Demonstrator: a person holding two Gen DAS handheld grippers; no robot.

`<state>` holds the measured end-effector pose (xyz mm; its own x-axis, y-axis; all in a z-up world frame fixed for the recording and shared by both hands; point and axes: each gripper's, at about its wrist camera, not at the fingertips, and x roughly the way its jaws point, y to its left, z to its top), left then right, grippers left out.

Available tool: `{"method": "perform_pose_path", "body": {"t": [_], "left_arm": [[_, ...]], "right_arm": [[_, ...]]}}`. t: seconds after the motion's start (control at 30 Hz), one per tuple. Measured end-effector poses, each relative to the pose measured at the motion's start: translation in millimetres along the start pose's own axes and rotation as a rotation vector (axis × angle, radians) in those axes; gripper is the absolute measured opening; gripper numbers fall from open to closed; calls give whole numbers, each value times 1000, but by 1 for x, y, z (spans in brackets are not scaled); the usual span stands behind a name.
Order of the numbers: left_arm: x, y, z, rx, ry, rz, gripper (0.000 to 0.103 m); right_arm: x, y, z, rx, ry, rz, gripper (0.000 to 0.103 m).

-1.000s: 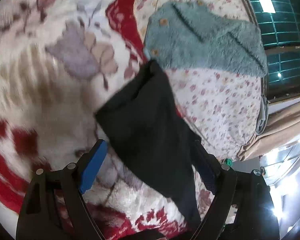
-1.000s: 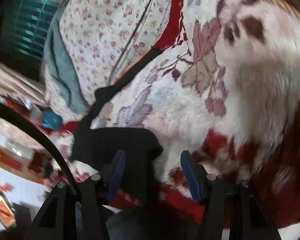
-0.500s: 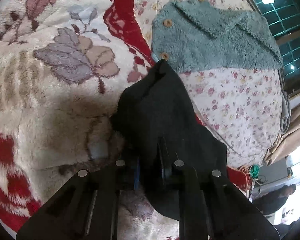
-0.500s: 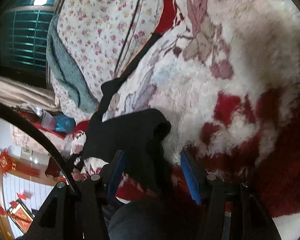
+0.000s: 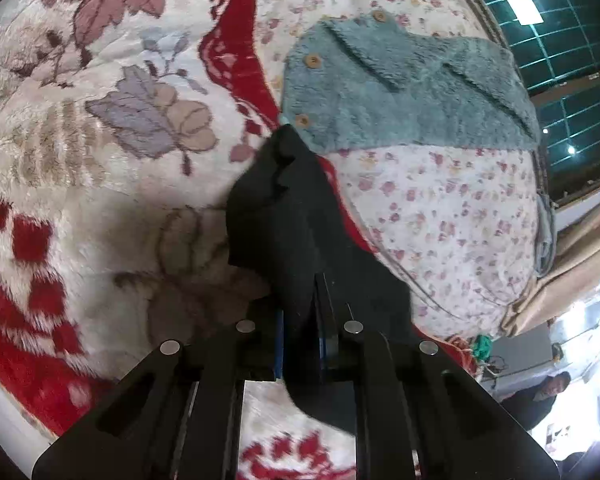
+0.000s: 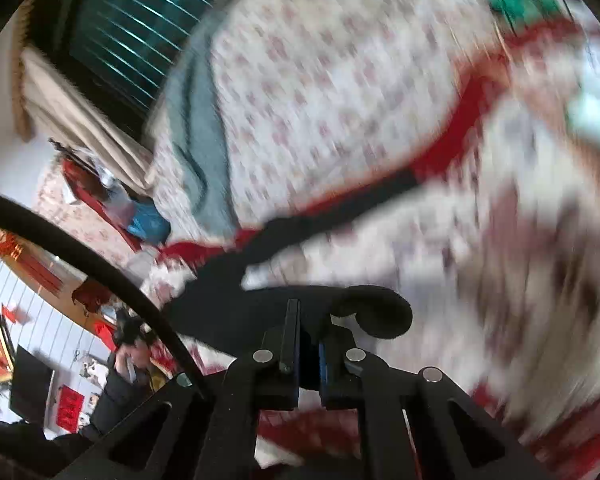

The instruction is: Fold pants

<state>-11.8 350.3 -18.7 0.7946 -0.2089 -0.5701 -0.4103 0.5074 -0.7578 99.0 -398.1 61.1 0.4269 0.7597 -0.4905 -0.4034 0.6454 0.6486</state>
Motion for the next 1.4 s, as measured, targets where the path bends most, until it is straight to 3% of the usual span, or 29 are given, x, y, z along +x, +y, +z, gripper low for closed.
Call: {"method": "perform_pose_path", "body": {"t": [0.13, 0.23, 0.33, 0.43, 0.6, 0.67, 0.73, 0.77, 0.8, 0.83, 0.9, 0.97, 1.1, 1.2, 1.27, 1.33, 1.4], "left_arm": [[-18, -4, -11, 4, 19, -21, 11], [-22, 22, -27, -33, 76, 9, 10], [-14, 54, -43, -79, 115, 74, 10], [-18, 62, -48, -81, 86, 53, 10], [-22, 49, -47, -31, 48, 88, 11], [-19, 51, -47, -27, 58, 114, 16], [-21, 56, -46, -23, 42, 141, 38], [-24, 61, -44, -29, 20, 140, 38], [-28, 65, -43, -34, 7, 138, 40], [-33, 68, -41, -45, -25, 152, 41], [-46, 72, -38, -63, -105, 197, 41], [-64, 73, -33, -91, -202, 206, 41], [-88, 59, -24, -76, -293, 176, 41], [-90, 38, -21, -25, -302, 120, 43], [-81, 23, -24, 13, -286, 75, 50], [-61, 7, -30, 40, -255, 45, 51], [-44, -3, -35, 44, -213, 28, 51]], "right_arm": [[-9, 9, 20, -74, 11, -18, 6], [21, -42, -11, 9, 172, -93, 6], [62, -97, -64, 128, 346, -201, 6], [69, -93, -74, 120, 322, -202, 6], [65, -81, -70, 94, 356, -306, 13], [54, -74, -62, 57, 349, -416, 15], [44, -61, -41, -20, 300, -540, 25], [40, -51, -24, -59, 255, -570, 27], [37, -45, -10, -56, 214, -544, 33], [34, -45, 7, -15, 169, -482, 45], [41, -52, 33, 116, 89, -343, 57], [68, -71, 58, 302, 15, -163, 57], [149, -128, 75, 639, -33, 24, 57], [195, -154, 73, 737, -37, 42, 55], [211, -161, 71, 733, -31, 2, 55], [221, -168, 73, 722, -41, -26, 46], [231, -171, 77, 701, -72, 5, 46]]}}
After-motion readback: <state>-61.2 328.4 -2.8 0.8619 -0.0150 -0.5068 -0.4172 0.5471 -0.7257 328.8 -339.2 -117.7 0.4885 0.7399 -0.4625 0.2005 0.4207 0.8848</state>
